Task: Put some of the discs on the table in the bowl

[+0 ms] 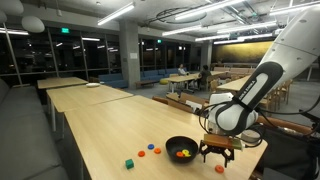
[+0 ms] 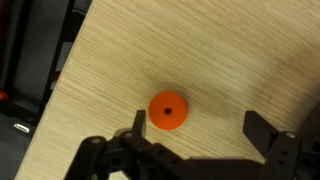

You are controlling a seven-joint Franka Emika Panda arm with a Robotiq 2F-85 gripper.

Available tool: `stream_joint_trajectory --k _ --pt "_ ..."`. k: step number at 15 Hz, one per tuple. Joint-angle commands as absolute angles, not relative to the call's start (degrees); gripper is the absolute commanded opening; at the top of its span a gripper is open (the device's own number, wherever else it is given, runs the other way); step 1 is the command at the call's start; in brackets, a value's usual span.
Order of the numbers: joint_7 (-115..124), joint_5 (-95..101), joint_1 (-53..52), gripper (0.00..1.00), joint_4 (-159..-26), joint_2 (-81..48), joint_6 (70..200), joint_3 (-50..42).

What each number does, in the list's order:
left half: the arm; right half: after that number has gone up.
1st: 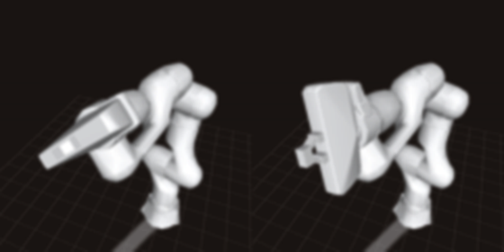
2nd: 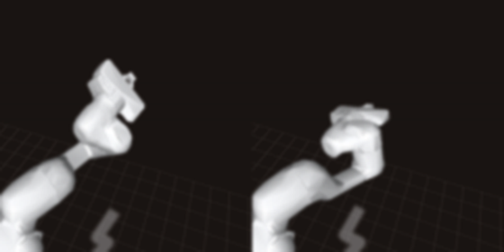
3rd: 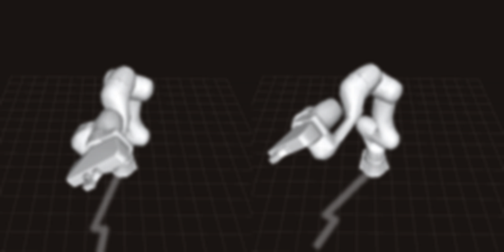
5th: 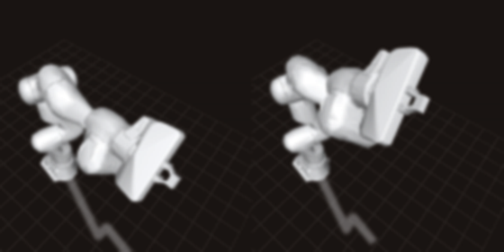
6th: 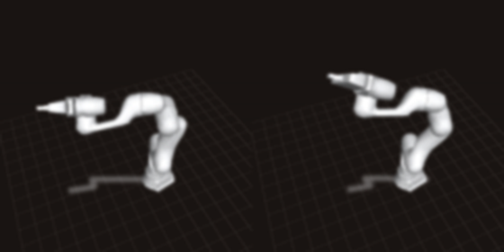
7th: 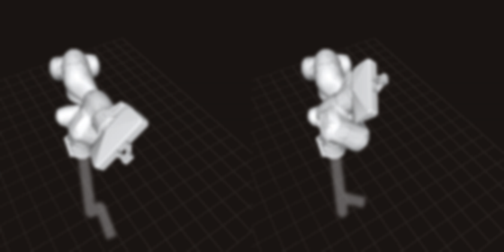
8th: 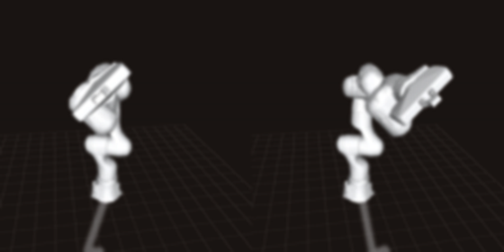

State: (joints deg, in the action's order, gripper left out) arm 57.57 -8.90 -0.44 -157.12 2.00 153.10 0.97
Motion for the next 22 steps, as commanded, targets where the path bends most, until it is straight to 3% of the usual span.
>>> stream_joint_trajectory --k 1,19,20,22 --pt "53.15 -13.56 -0.25 1.0 -157.07 3.23 148.92 0.54" --pt "54.64 -10.29 1.71 1.0 -157.07 2.54 147.19 -0.84" --pt "54.68 -9.91 1.72 0.75 -157.07 2.5 147.25 -0.8" --pt "54.69 -9.42 1.7 0.66 -157.07 2.51 147.18 -0.74"
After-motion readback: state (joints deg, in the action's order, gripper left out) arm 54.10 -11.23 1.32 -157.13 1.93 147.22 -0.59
